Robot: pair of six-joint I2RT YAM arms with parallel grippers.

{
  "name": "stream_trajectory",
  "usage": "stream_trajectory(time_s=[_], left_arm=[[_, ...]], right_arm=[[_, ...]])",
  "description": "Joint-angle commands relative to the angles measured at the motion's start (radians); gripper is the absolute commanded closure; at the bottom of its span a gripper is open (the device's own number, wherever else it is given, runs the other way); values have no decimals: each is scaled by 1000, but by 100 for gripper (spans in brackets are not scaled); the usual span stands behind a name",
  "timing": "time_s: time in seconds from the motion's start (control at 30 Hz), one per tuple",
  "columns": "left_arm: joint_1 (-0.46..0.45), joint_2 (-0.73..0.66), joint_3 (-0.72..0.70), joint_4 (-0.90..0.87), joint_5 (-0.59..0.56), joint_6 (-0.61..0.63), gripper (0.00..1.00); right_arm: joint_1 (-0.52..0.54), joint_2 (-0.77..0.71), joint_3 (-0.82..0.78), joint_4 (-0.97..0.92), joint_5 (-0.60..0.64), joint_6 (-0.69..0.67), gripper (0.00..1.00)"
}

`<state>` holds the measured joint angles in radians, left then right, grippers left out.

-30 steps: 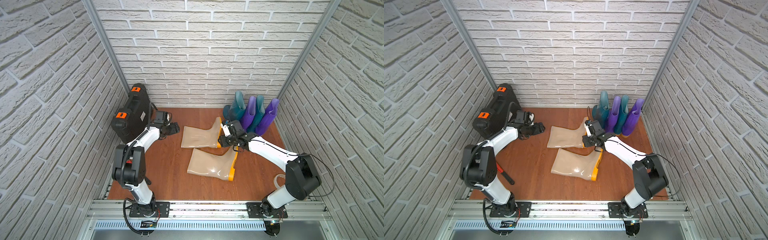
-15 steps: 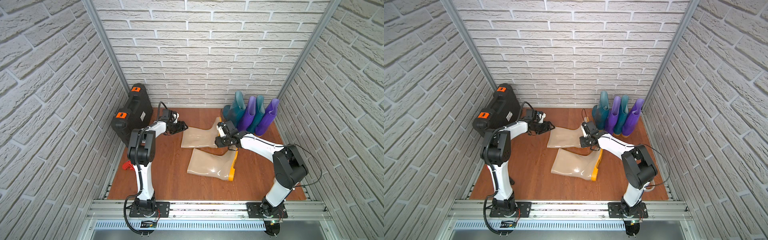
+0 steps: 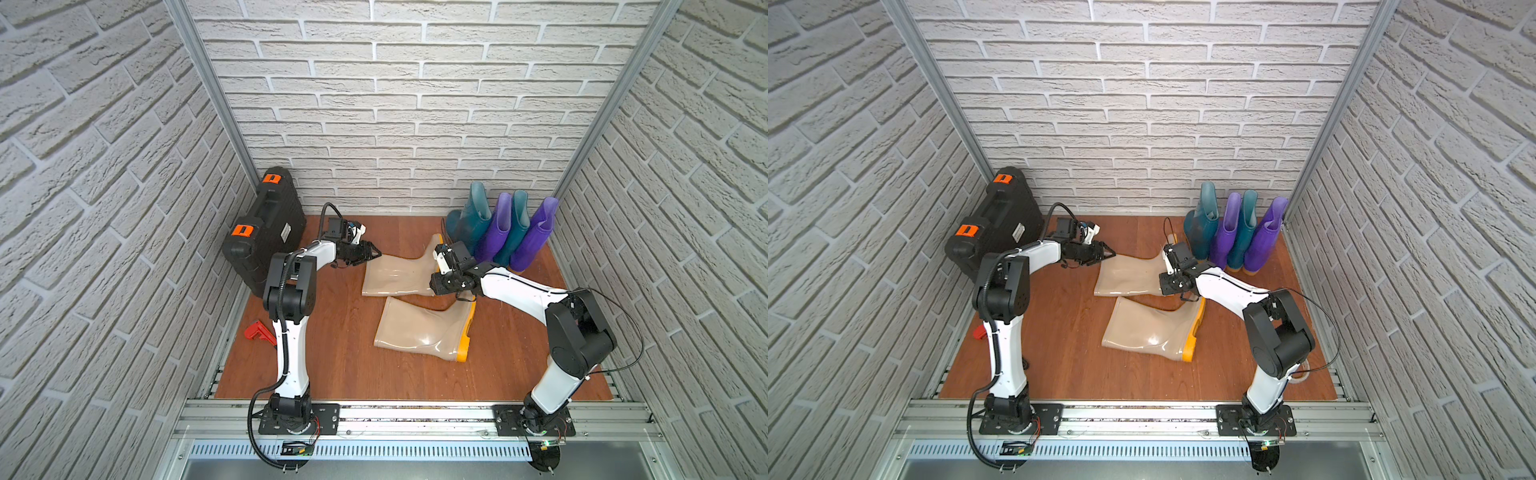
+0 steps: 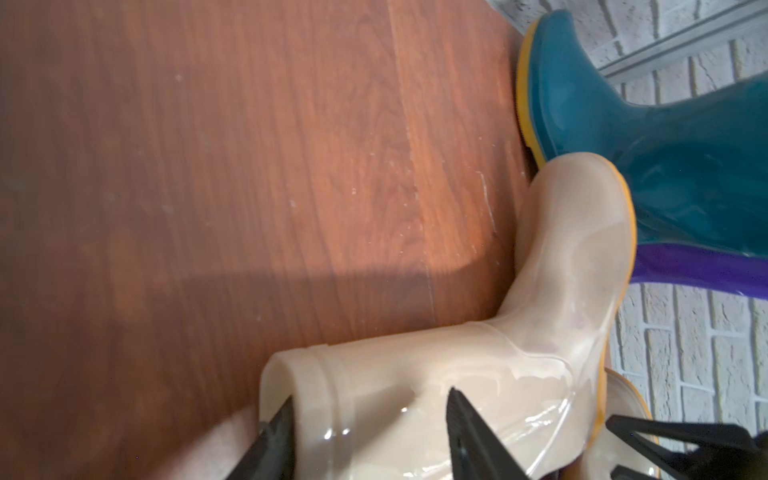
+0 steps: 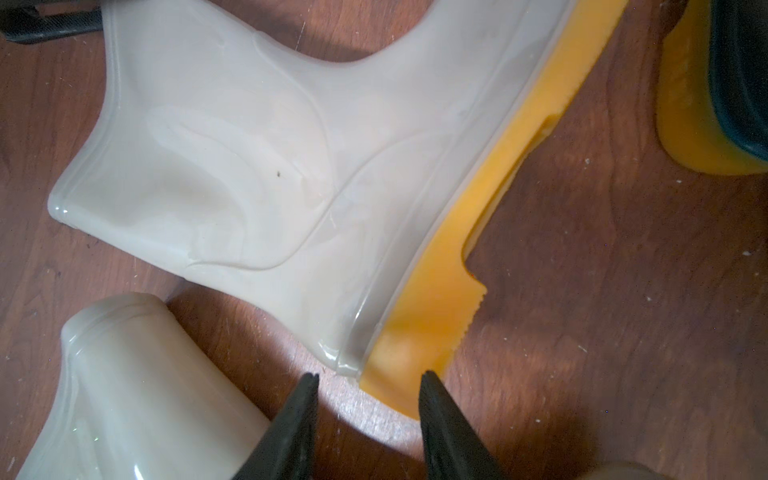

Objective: Match and arrange rain boots in pairs
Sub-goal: Adjust the rain boot at the center of the board.

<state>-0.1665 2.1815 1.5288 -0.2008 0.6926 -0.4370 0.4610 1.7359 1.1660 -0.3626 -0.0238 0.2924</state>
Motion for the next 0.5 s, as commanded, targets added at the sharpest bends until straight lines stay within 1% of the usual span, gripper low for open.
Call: stream_trajectory(time_s=[0.0, 0.03, 0.17, 0.23, 0.27, 0.3, 0.47], left_arm=[[-11, -34, -36, 41, 64, 21, 51], [-11, -43, -45, 45, 64, 21, 55], [-17, -65, -66, 45, 61, 20, 81], [-20, -68, -66, 36, 61, 20, 90], [-23, -73, -66, 31, 57, 22, 97], [-26, -79, -66, 25, 50, 24, 100], [-28, -163, -30, -73, -23, 41, 100]], right_arm=[[5, 8, 12, 17, -2, 7, 57], [5, 10, 13, 20, -2, 8, 57], [5, 14, 14, 22, -7, 13, 58], [5, 11, 14, 24, -7, 16, 58], [5, 9, 14, 23, -7, 14, 58], [5, 5, 15, 22, -8, 15, 58], [5, -26, 27, -1, 4, 11, 58]])
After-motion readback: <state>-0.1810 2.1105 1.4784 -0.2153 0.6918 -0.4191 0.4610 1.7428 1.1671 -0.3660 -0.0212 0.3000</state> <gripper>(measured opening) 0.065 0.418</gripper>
